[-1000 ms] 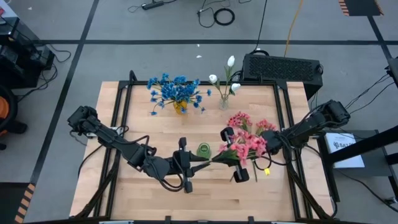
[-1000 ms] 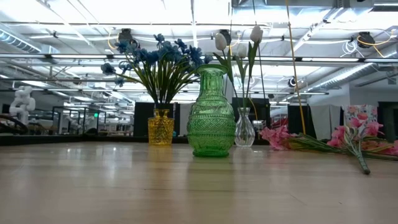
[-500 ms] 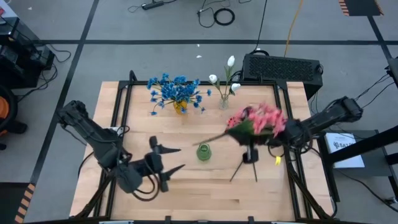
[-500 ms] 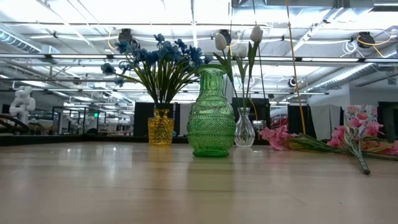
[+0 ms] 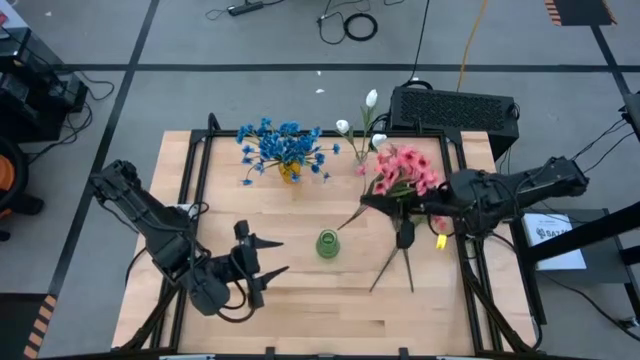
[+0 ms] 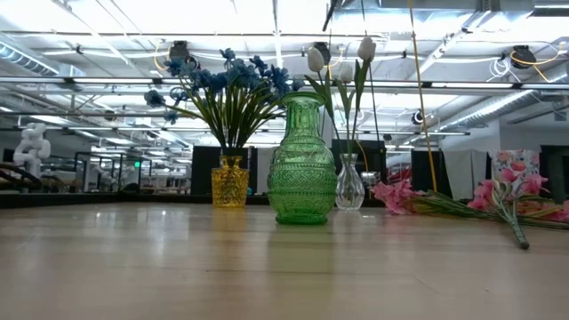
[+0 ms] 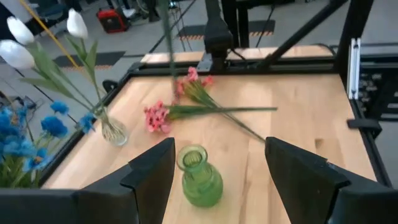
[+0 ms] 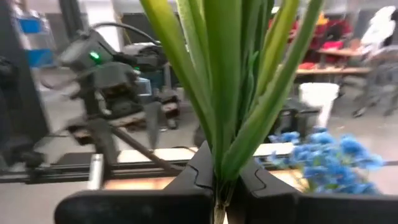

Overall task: Sort flowers into vase by color
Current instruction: Put the left pink flowers into the green vase

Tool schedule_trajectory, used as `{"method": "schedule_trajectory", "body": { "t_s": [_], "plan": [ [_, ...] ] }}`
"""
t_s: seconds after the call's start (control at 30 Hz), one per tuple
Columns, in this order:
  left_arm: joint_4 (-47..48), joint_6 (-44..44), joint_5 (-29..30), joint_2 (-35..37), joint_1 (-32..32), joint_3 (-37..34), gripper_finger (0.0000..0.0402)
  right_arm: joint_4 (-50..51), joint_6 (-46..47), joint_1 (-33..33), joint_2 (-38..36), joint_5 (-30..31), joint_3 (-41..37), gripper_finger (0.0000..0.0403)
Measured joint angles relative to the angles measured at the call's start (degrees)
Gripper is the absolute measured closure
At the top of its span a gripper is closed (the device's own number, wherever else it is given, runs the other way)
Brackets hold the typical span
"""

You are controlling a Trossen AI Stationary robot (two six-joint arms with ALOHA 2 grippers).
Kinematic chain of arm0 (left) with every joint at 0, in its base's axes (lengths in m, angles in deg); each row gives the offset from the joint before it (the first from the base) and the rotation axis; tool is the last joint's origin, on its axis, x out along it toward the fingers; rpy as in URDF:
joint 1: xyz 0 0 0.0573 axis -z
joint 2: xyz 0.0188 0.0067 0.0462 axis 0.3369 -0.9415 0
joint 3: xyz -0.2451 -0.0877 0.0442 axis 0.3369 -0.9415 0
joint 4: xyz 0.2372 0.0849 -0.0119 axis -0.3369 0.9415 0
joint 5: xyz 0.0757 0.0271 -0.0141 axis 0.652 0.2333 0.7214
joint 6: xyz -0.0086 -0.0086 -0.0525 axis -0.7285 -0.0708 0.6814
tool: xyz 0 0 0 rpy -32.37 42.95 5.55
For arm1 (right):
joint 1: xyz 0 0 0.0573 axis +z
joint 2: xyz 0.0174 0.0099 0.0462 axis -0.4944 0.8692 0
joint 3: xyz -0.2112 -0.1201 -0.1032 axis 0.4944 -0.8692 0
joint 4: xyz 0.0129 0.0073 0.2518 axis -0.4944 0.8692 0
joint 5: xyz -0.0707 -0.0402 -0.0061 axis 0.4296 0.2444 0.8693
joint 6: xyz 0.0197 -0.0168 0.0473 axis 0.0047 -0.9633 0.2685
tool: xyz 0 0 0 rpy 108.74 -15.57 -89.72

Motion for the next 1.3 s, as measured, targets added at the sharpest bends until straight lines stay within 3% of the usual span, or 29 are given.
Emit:
{"method": "schedule_trajectory", "body": {
  "t_s": [0.23,0.47,0.97,1.1,1.3],
  "plan": [
    [4.93,4.53,-0.36,-0.04,0.05,0.0,0.0146,-0.01,5.5,-0.19,-0.73,-0.21,-3.15,0.0401],
    [4.8,4.8,-0.41,-0.04,0.05,0.0,0.0146,-11.03,6.9,-0.34,0.93,0.62,-9.75,0.0401],
    [4.49,4.86,-0.45,-0.04,0.05,0.0,0.0146,-15.9,6.91,-1.4,7.95,1.8,-9.91,0.0401],
    [4.47,4.86,-0.45,-0.04,0.05,0.0,0.0146,-12.8,5.7,-1.57,8.76,1.75,-4.44,0.0401],
    [4.53,4.82,-0.47,-0.04,0.05,0.02,0.0146,6.94,4.31,-1.57,12.96,1.62,9.56,0.0401]
  ]
}}
